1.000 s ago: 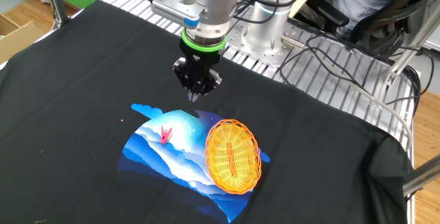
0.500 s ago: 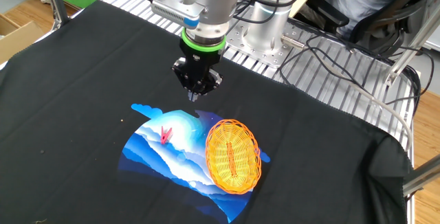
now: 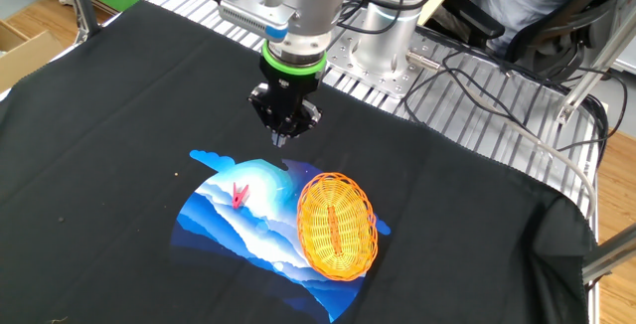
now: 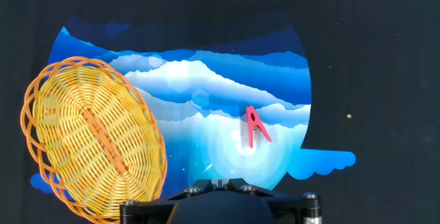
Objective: Use a clamp
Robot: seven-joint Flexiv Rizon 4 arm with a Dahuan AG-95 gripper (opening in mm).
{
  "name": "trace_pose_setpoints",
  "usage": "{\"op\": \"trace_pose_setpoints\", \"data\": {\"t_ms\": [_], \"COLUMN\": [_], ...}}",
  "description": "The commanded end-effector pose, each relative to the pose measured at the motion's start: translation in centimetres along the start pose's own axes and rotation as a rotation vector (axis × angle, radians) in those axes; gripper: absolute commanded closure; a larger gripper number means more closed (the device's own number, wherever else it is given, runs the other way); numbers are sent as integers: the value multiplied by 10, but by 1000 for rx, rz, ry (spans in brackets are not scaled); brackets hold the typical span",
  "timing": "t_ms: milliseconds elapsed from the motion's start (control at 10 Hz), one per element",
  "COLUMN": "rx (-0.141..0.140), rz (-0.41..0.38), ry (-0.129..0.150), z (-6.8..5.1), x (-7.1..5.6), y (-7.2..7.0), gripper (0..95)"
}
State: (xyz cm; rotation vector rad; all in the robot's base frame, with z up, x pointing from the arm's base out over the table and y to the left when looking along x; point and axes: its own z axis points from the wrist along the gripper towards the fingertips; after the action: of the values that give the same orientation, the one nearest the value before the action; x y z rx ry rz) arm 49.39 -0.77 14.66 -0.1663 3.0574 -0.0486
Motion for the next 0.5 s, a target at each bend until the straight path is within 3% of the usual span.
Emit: {"op": "trace_pose_setpoints", "data": {"t_ms": [100,200,500], "rx": [-15,-16,-16], "rz": [-19,-20,-22], "ry": [-32,-32,-31], "z": [68,68,69], "x": [3,3,4], "y": [-19,-20,-20], "gripper": [950,760,760]}}
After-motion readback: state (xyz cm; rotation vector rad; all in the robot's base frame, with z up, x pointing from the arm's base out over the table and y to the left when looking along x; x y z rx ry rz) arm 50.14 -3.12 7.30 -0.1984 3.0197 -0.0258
